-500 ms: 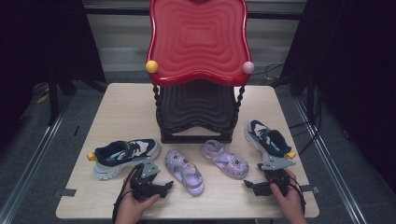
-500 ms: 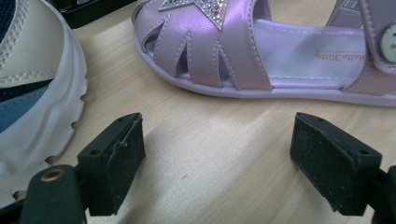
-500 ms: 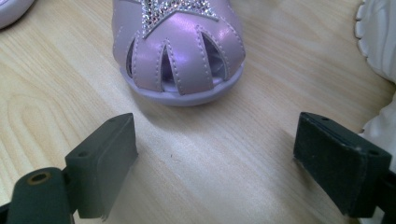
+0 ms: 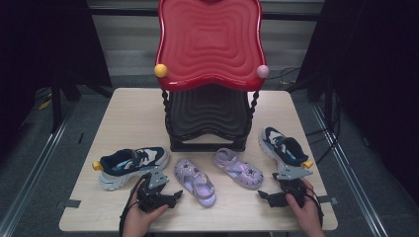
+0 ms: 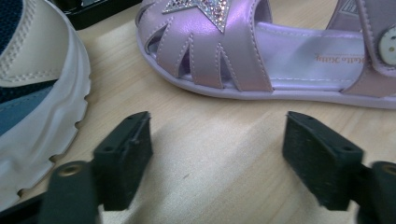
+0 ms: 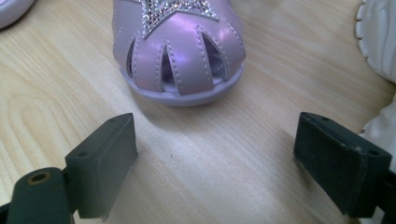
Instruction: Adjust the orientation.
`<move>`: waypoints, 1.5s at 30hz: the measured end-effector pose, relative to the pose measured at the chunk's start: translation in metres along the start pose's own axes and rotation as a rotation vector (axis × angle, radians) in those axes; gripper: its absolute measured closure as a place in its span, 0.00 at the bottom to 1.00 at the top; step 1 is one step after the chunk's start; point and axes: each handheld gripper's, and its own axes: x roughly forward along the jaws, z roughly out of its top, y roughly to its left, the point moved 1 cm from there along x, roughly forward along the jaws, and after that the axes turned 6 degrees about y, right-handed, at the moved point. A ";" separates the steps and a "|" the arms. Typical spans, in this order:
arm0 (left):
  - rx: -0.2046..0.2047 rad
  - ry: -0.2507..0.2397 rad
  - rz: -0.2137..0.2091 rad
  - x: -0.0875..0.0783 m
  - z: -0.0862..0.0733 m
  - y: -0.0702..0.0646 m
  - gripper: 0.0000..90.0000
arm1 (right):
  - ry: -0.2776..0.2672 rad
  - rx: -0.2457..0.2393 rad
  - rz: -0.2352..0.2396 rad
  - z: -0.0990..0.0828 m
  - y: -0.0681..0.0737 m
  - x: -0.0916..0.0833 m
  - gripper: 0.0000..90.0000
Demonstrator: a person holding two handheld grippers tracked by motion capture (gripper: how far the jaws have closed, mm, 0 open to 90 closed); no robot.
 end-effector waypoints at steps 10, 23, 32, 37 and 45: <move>-0.009 -0.031 0.054 -0.009 0.004 -0.002 0.76 | -0.002 -0.008 0.007 0.001 -0.001 0.001 0.14; -0.030 -0.016 0.079 0.003 0.013 0.001 0.97 | -0.002 -0.008 0.007 0.001 -0.001 0.001 0.14; -0.059 -0.008 0.075 0.017 0.024 0.011 0.99 | -0.003 -0.008 0.007 0.001 -0.001 0.001 0.14; -0.041 0.003 0.078 0.023 0.032 0.015 0.97 | -0.003 -0.009 0.007 0.001 -0.001 0.001 0.14; -0.014 0.013 0.060 0.037 0.049 0.024 0.96 | -0.003 -0.008 0.007 0.001 -0.001 0.001 0.14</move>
